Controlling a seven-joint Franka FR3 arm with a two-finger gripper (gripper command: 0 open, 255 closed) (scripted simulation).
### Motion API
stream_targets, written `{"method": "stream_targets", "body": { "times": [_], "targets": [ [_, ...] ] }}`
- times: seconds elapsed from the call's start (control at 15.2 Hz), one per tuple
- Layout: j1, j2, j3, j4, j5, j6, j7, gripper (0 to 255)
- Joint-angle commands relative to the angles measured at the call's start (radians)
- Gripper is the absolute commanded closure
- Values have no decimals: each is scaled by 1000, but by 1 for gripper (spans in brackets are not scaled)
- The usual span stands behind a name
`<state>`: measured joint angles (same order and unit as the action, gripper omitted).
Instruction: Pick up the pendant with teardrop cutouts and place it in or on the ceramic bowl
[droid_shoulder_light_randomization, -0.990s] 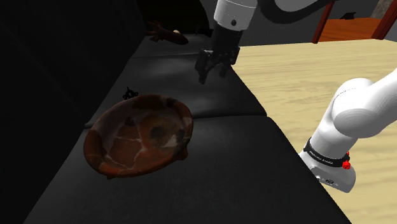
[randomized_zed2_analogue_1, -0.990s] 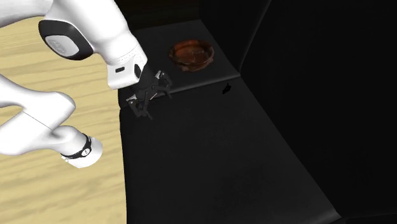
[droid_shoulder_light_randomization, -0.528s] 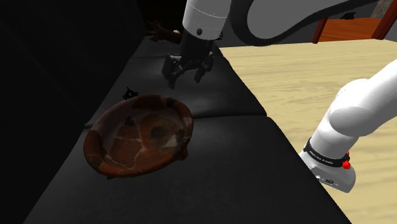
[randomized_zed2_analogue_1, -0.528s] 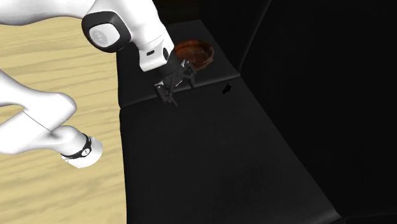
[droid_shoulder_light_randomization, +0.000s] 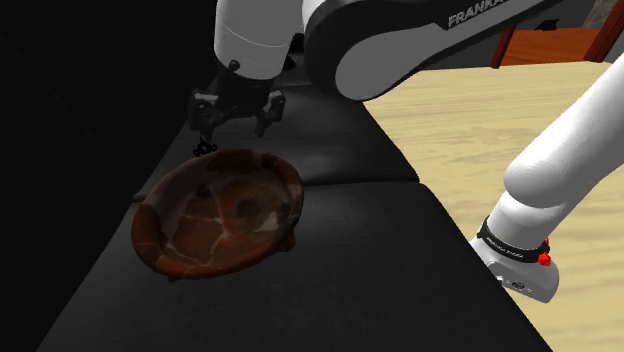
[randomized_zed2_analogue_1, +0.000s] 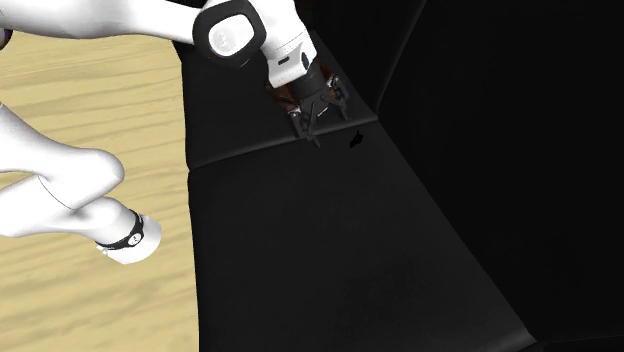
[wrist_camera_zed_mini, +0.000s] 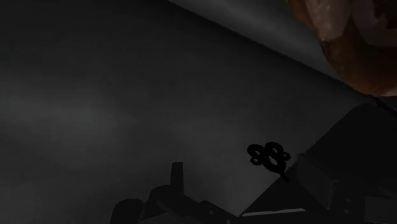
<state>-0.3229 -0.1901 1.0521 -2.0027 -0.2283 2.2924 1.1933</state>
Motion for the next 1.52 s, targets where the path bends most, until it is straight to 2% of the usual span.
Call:
{"method": "stream_targets", "body": {
  "times": [0.0, 0.07, 0.13, 0.26, 0.59, 1.12, 1.19, 1.45],
  "targets": [
    [-86, 139, 144, 92, -215, -35, 175, 0],
    [-89, 252, 203, 148, -371, -88, 282, 0],
    [-52, 306, 196, 177, -444, -119, 329, 0],
    [-6, 333, 151, 176, -476, -112, 347, 0],
    [48, 410, 103, 181, -567, -102, 394, 0],
    [53, 418, 98, 182, -576, -101, 399, 0],
    [53, 418, 98, 182, -576, -101, 399, 255],
    [53, 418, 98, 182, -576, -101, 399, 255]
  ]
}}
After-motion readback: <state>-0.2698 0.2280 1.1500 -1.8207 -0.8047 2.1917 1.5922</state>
